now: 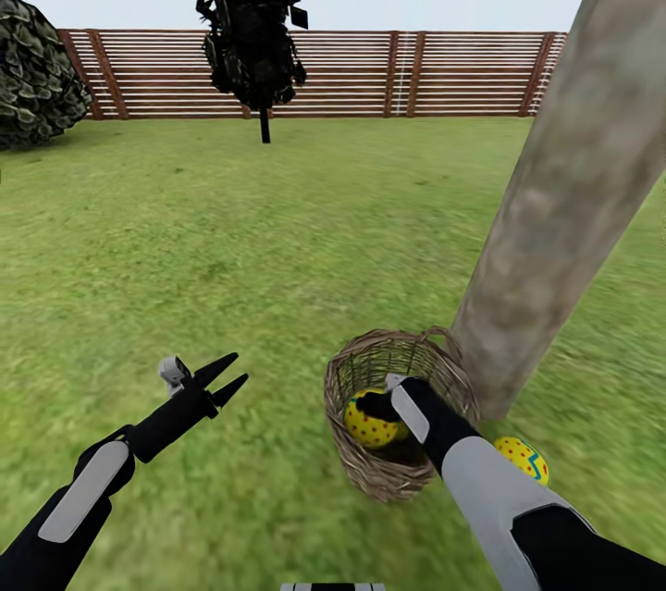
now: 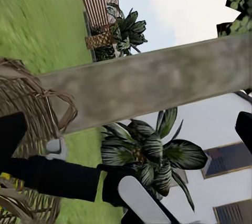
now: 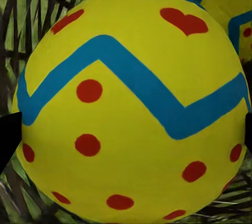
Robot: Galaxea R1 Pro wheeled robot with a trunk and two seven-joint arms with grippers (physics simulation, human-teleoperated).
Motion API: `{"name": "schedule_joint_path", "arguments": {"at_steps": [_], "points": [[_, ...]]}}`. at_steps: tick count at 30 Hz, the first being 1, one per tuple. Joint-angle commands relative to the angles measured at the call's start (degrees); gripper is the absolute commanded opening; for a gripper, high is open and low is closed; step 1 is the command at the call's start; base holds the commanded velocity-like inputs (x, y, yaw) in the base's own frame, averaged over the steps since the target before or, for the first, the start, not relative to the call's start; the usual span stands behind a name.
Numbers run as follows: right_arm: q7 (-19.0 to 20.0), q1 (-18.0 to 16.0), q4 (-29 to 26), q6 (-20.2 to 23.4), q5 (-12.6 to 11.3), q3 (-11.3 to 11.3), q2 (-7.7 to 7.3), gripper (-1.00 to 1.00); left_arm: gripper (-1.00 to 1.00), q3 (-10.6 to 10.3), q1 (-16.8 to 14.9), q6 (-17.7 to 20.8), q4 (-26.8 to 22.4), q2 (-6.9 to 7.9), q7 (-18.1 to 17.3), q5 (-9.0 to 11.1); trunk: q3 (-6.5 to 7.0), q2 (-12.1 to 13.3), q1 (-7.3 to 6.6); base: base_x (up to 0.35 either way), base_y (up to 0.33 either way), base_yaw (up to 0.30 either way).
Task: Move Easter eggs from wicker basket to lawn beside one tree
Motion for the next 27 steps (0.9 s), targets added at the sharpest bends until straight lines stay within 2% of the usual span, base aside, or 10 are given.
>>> {"name": "schedule_joint_path", "arguments": {"at_steps": [1, 6, 10, 27], "points": [[-0.52, -0.02, -0.33, 1.98, -2.03, 0.42, -0.12, -1.00, 1.00, -0.09, -0.05, 0.39, 0.02, 0.04, 0.06, 0.43, 0.18, 0.00, -0.03, 0.000, 0.000, 0.000], [-0.50, -0.02, -1.96, 2.96, -2.56, 0.60, -0.94, -1.00, 1.00, -0.01, -0.03, 0.40, 2.60, 0.04, 0.05, 0.63, 1.29, 0.07, -0.16, 0.000, 0.000, 0.000], [-0.53, -0.02, -1.98, 2.84, -2.45, 0.61, -1.36, -1.00, 1.00, 0.00, -0.03, 0.40, 2.83, 0.04, 0.04, 0.59, 2.17, 0.12, -0.27, 0.000, 0.000, 0.000], [-1.10, -0.02, -1.41, 2.74, -1.83, 0.87, -1.32, -1.00, 1.00, -0.18, -0.06, 0.49, 2.91, 0.03, 0.04, 0.39, 5.97, 0.35, -0.70, -0.010, 0.000, -0.008]]}}
